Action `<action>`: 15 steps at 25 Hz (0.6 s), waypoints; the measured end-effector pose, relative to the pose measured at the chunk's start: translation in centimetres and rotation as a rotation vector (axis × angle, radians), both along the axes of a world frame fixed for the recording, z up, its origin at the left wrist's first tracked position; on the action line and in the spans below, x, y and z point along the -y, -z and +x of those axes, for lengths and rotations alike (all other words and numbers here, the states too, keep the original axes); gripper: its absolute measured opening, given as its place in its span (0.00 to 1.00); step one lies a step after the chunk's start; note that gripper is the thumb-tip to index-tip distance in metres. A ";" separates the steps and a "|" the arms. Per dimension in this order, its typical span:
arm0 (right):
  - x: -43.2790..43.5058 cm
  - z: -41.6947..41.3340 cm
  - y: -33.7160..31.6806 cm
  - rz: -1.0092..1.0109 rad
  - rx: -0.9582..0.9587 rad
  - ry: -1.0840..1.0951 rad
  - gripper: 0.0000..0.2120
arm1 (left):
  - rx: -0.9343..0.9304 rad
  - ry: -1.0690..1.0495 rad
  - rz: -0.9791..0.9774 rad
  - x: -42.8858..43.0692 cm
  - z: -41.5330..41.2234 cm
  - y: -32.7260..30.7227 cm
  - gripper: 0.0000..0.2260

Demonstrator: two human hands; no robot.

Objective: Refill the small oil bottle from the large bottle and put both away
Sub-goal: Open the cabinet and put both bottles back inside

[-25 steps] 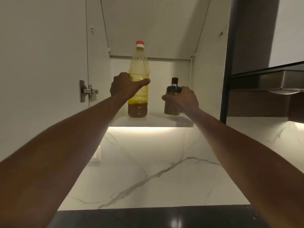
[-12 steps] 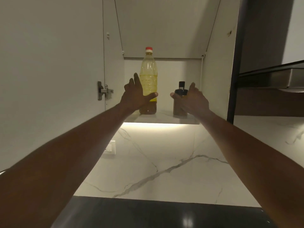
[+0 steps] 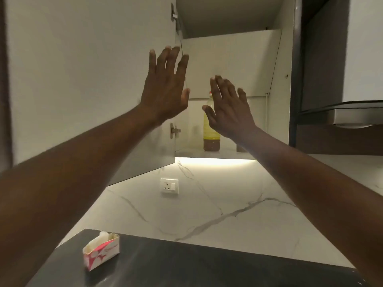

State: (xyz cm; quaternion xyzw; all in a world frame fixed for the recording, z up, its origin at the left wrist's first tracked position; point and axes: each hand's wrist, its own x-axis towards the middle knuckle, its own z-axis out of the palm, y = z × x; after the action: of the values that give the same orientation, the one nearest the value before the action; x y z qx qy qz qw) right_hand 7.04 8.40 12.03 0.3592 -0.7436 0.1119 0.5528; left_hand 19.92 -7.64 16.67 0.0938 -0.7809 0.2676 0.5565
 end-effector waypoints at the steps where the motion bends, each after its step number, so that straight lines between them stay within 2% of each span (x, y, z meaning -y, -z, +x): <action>1: 0.3 2.9 -0.4 -0.002 -0.028 -0.013 0.36 | -0.036 -0.011 -0.019 -0.4 3.1 -0.6 0.35; 6: 2.3 17.4 -0.7 -0.058 -0.092 -0.099 0.35 | -0.157 0.007 -0.022 0.7 18.3 -0.8 0.30; 10: 5.1 26.7 0.6 0.028 -0.103 -0.140 0.34 | -0.232 0.120 0.183 4.4 27.0 1.5 0.29; 12: 6.5 30.6 0.7 0.087 -0.098 -0.143 0.33 | -0.246 0.236 0.505 6.3 29.0 2.8 0.28; 15: 8.7 34.3 1.0 0.178 -0.070 -0.146 0.30 | -0.048 0.630 1.309 6.9 29.6 5.0 0.28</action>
State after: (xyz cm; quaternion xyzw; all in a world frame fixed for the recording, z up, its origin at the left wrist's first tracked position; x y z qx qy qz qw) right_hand 41.30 -0.25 11.01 0.4638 -0.7026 0.0726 0.5347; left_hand 49.51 -14.50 11.63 0.1841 -0.7586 -0.4296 0.4540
